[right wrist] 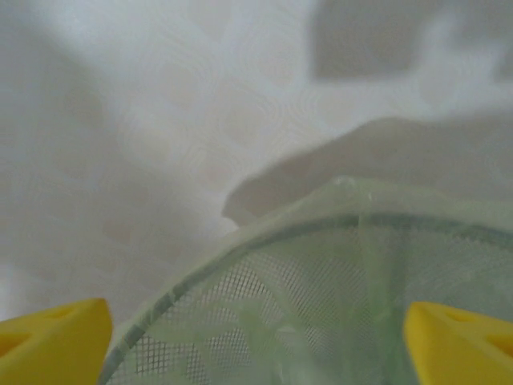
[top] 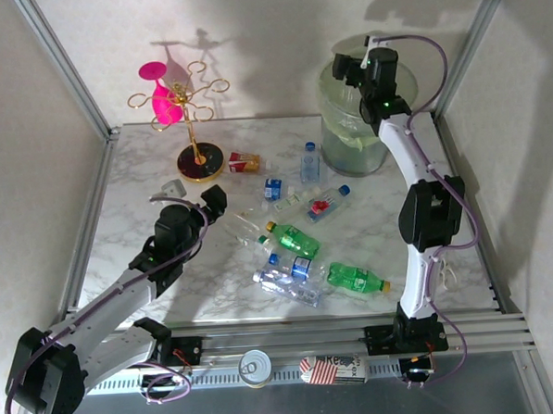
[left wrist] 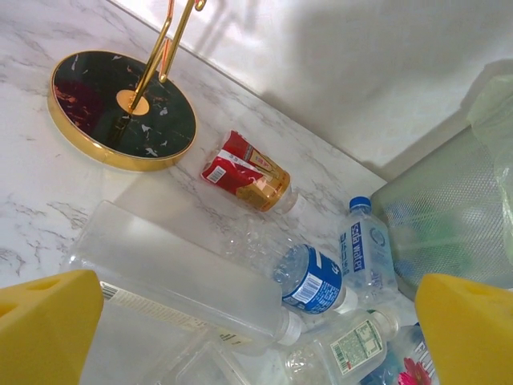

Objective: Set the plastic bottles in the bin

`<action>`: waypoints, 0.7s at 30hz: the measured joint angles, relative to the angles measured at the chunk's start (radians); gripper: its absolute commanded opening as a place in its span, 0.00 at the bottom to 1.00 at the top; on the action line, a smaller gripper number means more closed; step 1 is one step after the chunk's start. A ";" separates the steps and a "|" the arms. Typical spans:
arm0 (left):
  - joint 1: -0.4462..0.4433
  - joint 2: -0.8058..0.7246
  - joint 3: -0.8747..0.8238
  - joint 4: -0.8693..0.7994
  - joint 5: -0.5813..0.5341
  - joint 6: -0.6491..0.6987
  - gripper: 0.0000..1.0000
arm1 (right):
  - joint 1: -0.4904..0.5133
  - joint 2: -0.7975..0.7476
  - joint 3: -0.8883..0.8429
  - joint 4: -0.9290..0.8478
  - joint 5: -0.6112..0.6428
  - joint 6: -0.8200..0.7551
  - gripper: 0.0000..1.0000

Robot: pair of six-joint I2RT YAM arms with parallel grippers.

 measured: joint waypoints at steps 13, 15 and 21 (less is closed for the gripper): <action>0.001 0.069 -0.007 0.070 0.035 -0.033 0.99 | 0.090 -0.354 -0.191 -0.105 0.023 -0.069 0.99; 0.002 0.092 -0.006 0.089 0.056 -0.032 1.00 | 0.149 -0.445 -0.272 -0.127 0.049 -0.092 0.99; 0.004 0.172 0.029 0.128 0.122 -0.029 1.00 | 0.313 -0.616 -0.457 -0.297 0.119 -0.119 0.99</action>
